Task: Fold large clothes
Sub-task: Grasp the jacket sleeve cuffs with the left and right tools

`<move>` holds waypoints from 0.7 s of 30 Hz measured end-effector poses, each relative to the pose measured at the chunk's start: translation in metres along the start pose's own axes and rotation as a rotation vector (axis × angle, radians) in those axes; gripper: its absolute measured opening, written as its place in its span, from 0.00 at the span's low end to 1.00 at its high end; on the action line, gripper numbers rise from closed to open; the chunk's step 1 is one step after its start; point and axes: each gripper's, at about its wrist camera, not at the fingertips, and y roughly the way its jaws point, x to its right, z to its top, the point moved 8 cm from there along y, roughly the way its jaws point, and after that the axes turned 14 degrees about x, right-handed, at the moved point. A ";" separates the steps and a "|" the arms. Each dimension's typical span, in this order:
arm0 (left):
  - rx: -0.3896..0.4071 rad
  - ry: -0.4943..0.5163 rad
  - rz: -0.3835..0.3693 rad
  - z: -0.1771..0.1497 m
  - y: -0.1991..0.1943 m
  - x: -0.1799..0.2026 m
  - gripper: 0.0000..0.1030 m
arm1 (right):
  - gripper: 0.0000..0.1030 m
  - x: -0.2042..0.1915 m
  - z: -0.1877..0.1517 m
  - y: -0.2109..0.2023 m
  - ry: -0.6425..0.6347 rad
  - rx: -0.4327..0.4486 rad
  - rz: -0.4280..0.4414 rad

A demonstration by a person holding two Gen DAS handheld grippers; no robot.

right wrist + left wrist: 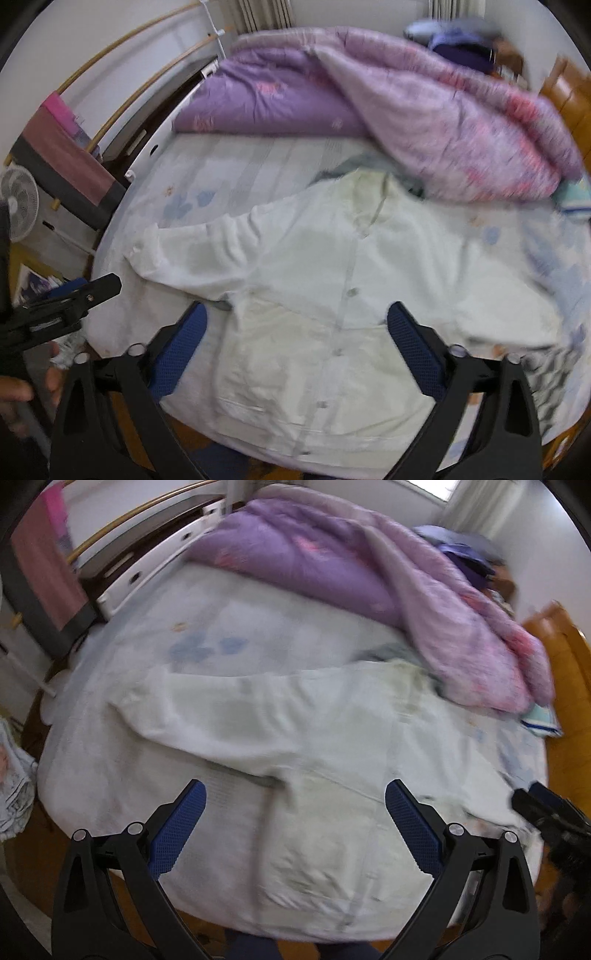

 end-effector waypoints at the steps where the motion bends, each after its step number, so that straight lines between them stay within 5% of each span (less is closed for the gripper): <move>1: -0.008 -0.026 0.003 0.001 0.015 -0.025 0.95 | 0.64 -0.006 -0.004 0.016 0.021 -0.031 0.002; 5: -0.068 -0.264 0.040 -0.001 0.076 -0.143 0.95 | 0.29 -0.027 -0.024 0.078 0.143 -0.146 0.024; 7: -0.083 -0.398 0.087 -0.007 0.104 -0.203 0.95 | 0.22 -0.037 -0.034 0.105 0.196 -0.187 0.028; 9: -0.099 -0.526 0.150 -0.013 0.133 -0.265 0.95 | 0.22 -0.047 -0.044 0.131 0.191 -0.217 0.012; 12: -0.087 -0.580 0.209 -0.010 0.165 -0.323 0.95 | 0.22 -0.061 -0.056 0.165 0.164 -0.255 -0.011; 19: -0.092 -0.762 0.203 -0.007 0.234 -0.392 0.93 | 0.22 -0.067 -0.083 0.215 0.194 -0.328 -0.031; 21: -0.097 -0.766 0.180 -0.005 0.247 -0.395 0.74 | 0.22 -0.066 -0.083 0.226 0.192 -0.331 -0.031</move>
